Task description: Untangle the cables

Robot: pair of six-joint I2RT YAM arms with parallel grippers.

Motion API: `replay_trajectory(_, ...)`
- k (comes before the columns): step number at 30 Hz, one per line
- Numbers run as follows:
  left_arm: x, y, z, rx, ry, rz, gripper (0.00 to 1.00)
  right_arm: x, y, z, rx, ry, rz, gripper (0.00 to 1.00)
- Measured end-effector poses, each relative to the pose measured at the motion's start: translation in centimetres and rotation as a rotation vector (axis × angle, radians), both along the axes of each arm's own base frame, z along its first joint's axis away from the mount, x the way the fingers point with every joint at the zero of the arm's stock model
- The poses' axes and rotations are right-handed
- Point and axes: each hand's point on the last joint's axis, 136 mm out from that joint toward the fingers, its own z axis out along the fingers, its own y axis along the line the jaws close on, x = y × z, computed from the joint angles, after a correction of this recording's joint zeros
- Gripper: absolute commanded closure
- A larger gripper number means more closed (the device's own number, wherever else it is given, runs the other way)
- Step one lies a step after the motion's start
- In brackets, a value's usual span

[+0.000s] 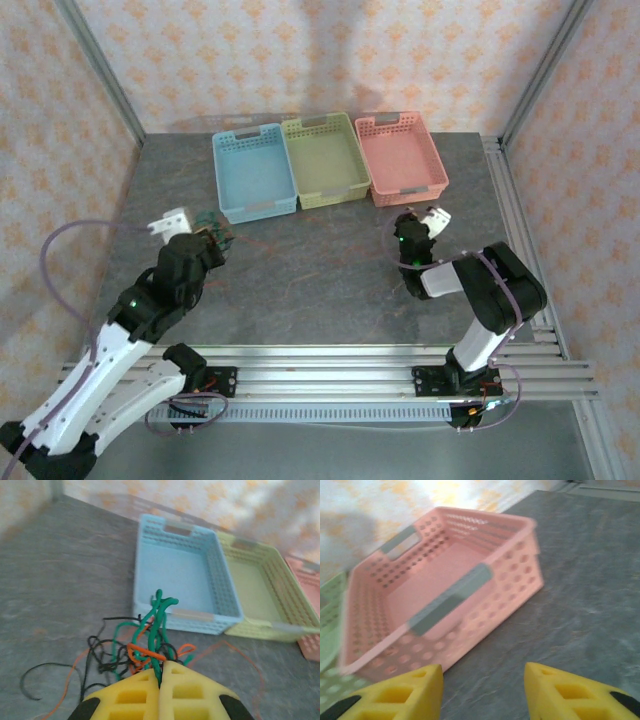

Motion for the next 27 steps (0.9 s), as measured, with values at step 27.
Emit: replay_trajectory(27, 1.9, -8.4, -0.6, -0.064, 0.168, -0.387, 1.00, -8.8, 29.7, 3.4, -0.101, -0.275, 1.389, 0.35)
